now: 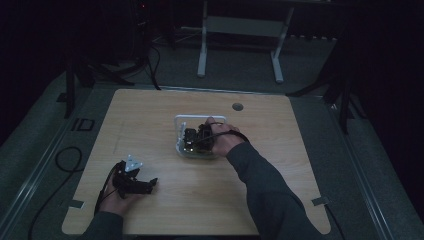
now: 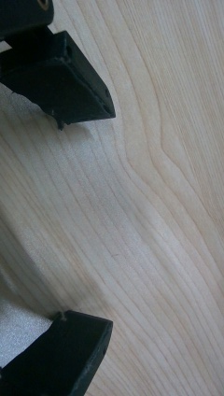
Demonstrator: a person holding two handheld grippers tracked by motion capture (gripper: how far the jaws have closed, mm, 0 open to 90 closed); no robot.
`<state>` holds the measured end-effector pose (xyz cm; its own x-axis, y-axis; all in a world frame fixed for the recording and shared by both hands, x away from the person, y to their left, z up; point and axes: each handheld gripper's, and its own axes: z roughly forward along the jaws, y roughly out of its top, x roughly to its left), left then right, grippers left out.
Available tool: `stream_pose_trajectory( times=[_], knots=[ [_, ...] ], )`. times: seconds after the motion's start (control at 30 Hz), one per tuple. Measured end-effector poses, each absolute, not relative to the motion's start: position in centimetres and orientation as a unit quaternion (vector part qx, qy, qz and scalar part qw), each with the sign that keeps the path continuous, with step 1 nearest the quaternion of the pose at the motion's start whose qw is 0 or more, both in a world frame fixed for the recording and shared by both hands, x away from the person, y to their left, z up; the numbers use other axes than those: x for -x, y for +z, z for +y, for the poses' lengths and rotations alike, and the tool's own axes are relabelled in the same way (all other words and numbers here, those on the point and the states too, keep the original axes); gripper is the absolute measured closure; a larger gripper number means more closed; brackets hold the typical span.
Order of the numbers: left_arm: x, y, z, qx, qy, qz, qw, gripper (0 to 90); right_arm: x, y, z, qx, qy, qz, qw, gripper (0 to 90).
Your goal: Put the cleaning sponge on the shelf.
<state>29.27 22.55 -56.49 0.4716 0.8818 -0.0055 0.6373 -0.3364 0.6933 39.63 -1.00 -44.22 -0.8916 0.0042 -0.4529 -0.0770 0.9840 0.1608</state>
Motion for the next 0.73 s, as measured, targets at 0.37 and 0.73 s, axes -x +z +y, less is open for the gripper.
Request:
stream_pose_trajectory(
  times=[0.37,0.73],
  knots=[
    [-29.3,-56.5,22.5,-0.795,0.190,0.478,0.322,2.3,-38.4,-44.0,-1.3,0.021,0.117,0.971,0.205,63.4],
    [-29.3,-56.5,22.6,-0.795,0.190,0.477,0.322,2.3,-36.4,-44.5,-1.9,0.021,0.142,0.974,0.174,62.4]
  ],
)
